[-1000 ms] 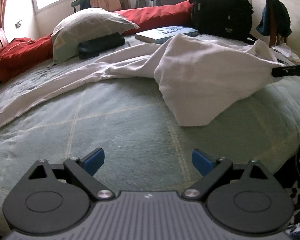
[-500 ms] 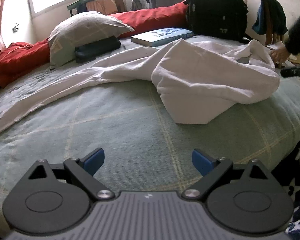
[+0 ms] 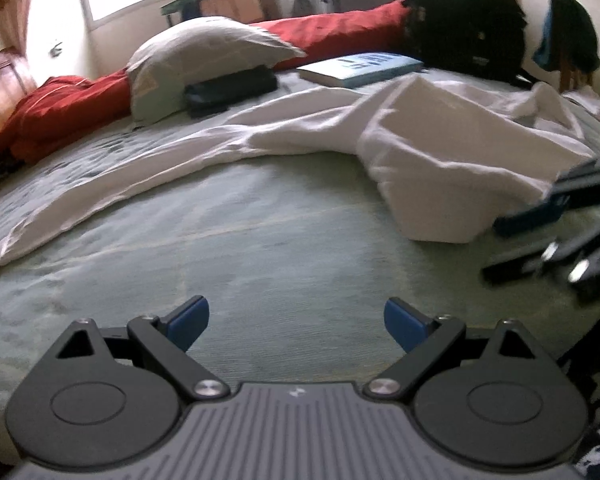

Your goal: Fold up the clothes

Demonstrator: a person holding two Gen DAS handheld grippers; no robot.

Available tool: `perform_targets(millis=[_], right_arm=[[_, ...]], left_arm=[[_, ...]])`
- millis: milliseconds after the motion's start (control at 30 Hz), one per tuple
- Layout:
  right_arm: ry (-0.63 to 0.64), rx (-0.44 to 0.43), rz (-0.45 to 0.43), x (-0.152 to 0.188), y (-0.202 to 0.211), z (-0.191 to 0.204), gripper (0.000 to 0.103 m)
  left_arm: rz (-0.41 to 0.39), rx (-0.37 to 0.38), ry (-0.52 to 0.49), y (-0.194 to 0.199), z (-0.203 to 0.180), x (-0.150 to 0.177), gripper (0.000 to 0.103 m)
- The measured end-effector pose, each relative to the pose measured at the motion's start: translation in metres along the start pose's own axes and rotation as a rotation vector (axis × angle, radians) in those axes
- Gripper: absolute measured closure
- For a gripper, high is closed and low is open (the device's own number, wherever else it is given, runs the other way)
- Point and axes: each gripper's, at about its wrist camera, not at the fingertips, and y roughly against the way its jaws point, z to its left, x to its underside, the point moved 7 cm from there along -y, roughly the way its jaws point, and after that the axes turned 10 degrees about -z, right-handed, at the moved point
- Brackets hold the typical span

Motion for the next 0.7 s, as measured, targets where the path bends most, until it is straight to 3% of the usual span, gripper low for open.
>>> perform_targets(millis=[67, 200, 433, 700], right_arm=[[0.006, 0.001, 0.023, -0.001, -0.019, 0.004, 0.049], [0.086, 0.147, -0.003, -0.016, -0.034, -0.012, 0.049], [0.051, 0.340, -0.082, -0.062, -0.021, -0.092, 0.049], [-0.064, 0.475, -0.079, -0.076, -0.024, -0.185, 0.049]], left_arm=[[-0.002, -0.010, 0.013, -0.002, 0.007, -0.001, 0.008], [-0.001, -0.005, 0.012, -0.007, 0.010, -0.002, 0.008], [0.001, 0.025, 0.010, -0.021, 0.006, -0.004, 0.007], [0.009, 0.050, -0.009, -0.035, -0.003, -0.009, 0.007]])
